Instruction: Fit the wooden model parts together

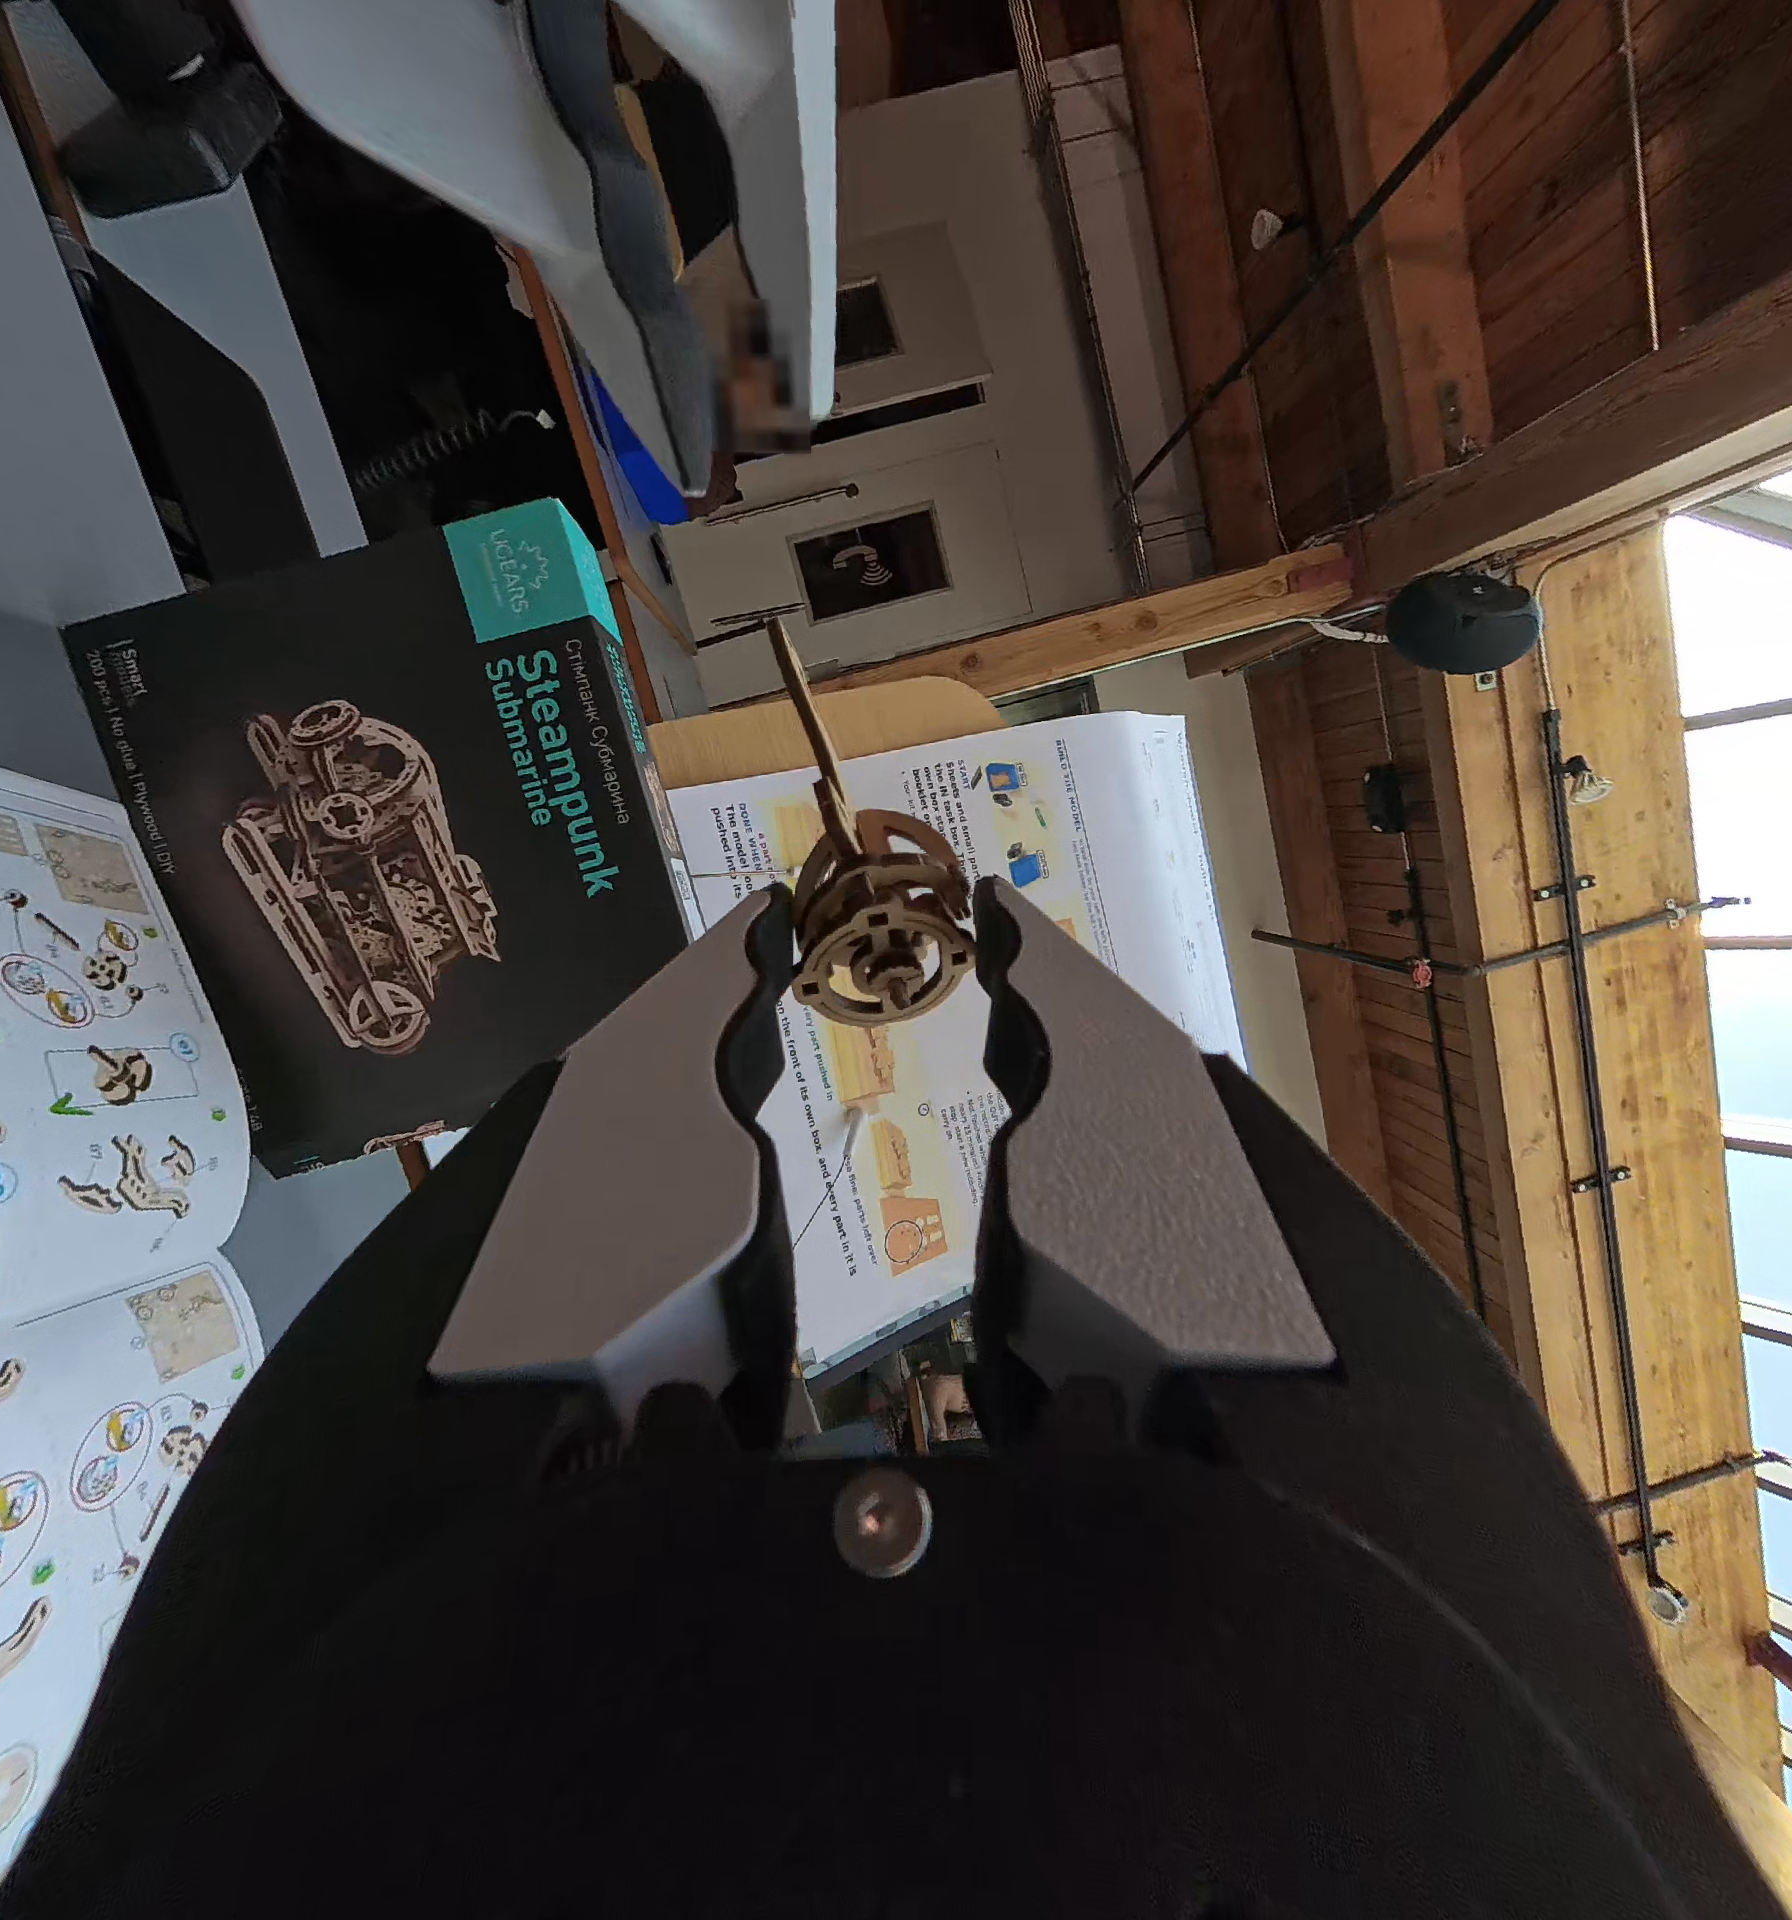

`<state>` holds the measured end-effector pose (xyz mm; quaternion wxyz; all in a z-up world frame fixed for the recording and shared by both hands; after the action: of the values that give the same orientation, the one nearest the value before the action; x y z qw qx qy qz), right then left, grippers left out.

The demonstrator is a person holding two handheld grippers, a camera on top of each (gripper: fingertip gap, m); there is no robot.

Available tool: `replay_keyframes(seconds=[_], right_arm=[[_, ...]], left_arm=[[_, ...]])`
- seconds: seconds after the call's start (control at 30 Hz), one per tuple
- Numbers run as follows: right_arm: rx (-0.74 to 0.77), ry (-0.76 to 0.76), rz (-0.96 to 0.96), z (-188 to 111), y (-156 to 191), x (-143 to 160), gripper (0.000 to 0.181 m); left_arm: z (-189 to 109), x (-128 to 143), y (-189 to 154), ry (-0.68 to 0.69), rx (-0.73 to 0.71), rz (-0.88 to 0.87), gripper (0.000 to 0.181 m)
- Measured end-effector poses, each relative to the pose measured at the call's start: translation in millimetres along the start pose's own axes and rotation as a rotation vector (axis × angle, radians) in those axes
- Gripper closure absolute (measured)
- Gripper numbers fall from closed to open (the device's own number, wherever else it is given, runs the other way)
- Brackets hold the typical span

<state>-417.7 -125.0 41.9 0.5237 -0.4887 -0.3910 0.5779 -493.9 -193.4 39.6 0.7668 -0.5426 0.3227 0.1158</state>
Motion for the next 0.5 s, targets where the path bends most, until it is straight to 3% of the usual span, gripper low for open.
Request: replay_keyframes(seconds=[0.07,0.17,0.5], right_arm=[[-0.012,-0.008,0.0,2,7,-2,0.147],[-0.023,-0.007,-0.018,6,18,-3,0.147],[-0.019,0.015,0.04,13,31,0,0.147]], left_arm=[[12,16,5,0.065,0.024,-0.049,0.164],[25,23,7,0.045,0.076,-0.117,0.176],[36,30,21,0.022,0.012,-0.092,0.17]])
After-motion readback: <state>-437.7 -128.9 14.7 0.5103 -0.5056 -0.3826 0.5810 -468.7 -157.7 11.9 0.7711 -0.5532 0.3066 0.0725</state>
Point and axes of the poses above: each gripper's, where its closed fingertips meet, z out along the fingers, x out of its underside, y = z × x across the jaws, the point moved 2 cm from there along -z, back along the fingers, and after that the axes turned 13 degrees about -y, right-handed, at the moved point
